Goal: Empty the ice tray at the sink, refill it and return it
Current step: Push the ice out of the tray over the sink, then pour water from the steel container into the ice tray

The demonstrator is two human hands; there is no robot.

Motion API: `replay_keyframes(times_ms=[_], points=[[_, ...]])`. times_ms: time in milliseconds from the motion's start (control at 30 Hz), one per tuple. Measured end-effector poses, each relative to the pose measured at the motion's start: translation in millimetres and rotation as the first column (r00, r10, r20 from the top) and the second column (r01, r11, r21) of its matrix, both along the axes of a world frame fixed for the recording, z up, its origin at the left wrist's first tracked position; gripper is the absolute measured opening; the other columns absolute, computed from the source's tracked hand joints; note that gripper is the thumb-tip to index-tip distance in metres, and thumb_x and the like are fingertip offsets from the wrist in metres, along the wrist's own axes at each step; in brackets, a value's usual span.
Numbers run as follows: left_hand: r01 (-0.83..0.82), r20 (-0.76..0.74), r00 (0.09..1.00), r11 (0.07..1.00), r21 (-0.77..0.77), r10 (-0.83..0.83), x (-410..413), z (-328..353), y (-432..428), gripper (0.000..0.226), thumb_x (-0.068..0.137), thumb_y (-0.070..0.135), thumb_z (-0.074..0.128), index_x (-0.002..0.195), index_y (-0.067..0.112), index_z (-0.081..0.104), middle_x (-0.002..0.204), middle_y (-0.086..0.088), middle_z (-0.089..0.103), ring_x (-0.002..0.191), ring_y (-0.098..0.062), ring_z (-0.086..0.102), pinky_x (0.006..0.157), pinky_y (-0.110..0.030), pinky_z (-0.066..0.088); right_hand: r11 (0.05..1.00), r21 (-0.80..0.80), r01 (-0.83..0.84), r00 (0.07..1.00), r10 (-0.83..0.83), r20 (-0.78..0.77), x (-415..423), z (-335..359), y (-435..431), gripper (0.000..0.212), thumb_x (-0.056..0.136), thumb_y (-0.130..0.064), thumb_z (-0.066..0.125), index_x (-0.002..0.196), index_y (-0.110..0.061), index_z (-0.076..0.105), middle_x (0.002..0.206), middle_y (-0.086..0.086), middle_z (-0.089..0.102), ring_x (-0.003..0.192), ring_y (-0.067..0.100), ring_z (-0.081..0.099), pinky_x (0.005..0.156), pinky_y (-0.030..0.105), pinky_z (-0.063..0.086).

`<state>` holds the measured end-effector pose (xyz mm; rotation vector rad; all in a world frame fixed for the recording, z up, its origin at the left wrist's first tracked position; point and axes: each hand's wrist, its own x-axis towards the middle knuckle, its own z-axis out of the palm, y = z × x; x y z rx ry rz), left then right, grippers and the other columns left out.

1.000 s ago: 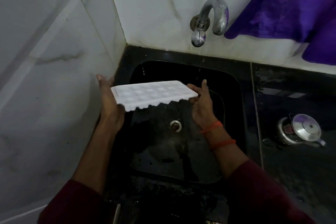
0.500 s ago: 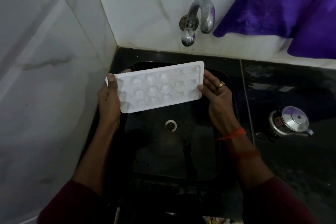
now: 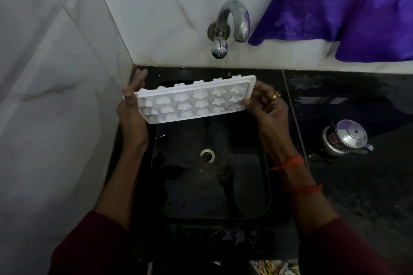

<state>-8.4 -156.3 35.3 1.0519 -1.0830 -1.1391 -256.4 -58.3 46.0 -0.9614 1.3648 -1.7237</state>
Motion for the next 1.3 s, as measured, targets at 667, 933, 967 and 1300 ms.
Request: replay_keyframes(times_ms=[667,933,967,1300], points=[[0.527,-0.146,0.795,0.552,0.646,-0.588,-107.9,-46.6,72.6,0.049,0.096,0.054,0.054,0.117,0.013,0.07,0.105,-0.011,0.076,0.093,-0.028,0.075,0.076,-0.042,0.061,0.812,0.327,0.484,0.873,-0.418,-0.252,-86.0,-51.5,134.7,0.042,0.085,0.002,0.058,0.12,-0.018,0.07,0.107,-0.001,0.076,0.104,0.015,0.071,0.095,0.047,0.056],[0.616,-0.12,0.685,0.483,0.622,-0.719,-184.6,-60.8,126.7,0.016,0.099,0.012,0.057,0.111,0.01,0.067,0.1,-0.012,0.075,0.083,-0.023,0.073,0.067,-0.037,0.06,0.686,0.367,0.628,0.778,-0.552,-0.3,-168.1,-61.1,229.6,0.037,0.087,0.005,0.059,0.119,-0.011,0.071,0.106,0.0,0.075,0.102,0.018,0.072,0.092,0.042,0.057],[0.627,-0.094,0.659,0.475,0.617,-0.747,-193.6,-61.3,134.3,0.017,0.099,0.01,0.056,0.113,0.008,0.066,0.101,-0.013,0.075,0.084,-0.024,0.073,0.069,-0.038,0.061,0.68,0.371,0.632,0.775,-0.554,-0.305,-178.5,-62.1,238.9,0.037,0.088,0.006,0.059,0.119,-0.01,0.07,0.107,0.001,0.075,0.103,0.02,0.071,0.092,0.041,0.057],[0.561,0.092,0.57,0.469,0.682,-0.816,-260.6,-81.3,185.7,0.007,0.095,0.004,0.064,0.101,0.002,0.067,0.087,-0.014,0.074,0.065,-0.017,0.073,0.061,-0.029,0.061,0.603,0.481,0.636,0.771,-0.466,-0.435,-259.7,-79.3,286.9,0.034,0.086,0.001,0.061,0.112,-0.016,0.074,0.101,-0.002,0.076,0.097,0.015,0.071,0.094,0.044,0.056]])
